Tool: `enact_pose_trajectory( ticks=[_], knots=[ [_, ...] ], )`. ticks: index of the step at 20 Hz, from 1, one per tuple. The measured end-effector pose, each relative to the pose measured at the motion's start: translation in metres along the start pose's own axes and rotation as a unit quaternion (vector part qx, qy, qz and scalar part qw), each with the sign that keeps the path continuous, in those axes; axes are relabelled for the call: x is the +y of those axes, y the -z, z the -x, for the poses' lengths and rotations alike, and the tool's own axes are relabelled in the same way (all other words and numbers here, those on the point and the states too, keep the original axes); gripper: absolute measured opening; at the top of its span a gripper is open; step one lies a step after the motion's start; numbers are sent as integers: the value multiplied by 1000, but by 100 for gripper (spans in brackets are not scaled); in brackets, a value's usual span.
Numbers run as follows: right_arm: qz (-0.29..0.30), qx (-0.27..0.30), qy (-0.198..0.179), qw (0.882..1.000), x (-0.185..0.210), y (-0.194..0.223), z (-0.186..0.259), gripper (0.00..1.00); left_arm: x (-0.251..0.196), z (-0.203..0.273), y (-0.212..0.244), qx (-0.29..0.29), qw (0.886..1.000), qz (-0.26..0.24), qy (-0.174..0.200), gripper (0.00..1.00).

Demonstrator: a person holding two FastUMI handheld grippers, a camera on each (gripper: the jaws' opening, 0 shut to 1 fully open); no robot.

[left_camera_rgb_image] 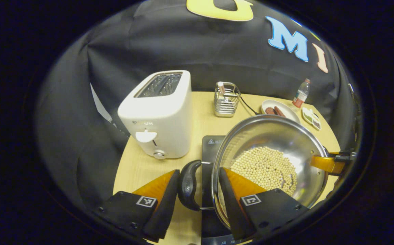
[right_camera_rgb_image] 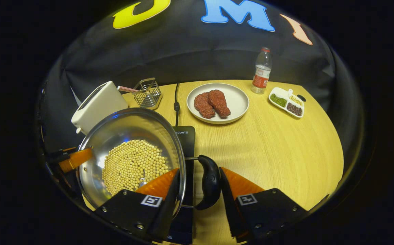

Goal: First push the handle of the pot to place it horizontally, then grasp the pot with both hands and set it on the induction cooktop.

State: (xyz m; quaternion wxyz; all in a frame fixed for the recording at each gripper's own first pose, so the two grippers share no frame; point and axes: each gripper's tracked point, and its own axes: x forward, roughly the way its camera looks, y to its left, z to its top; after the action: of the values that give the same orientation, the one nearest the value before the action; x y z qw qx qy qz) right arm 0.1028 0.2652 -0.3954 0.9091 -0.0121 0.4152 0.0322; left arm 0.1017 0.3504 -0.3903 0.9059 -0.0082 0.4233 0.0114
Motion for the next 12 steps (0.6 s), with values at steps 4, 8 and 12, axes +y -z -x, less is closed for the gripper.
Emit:
enact_pose_trajectory(
  ticks=[4,8,12],
  knots=[
    [-4,-33,-9,999,-9,-15,23,97,-2,22,-21,-36,999,26,-11,85],
    [2,-90,-12,996,-30,-38,58,97,-18,63,-50,-97,994,30,-34,98],
    [-10,-158,-22,987,-56,-71,110,97,-72,119,-88,-171,985,31,-18,98]
  ],
)
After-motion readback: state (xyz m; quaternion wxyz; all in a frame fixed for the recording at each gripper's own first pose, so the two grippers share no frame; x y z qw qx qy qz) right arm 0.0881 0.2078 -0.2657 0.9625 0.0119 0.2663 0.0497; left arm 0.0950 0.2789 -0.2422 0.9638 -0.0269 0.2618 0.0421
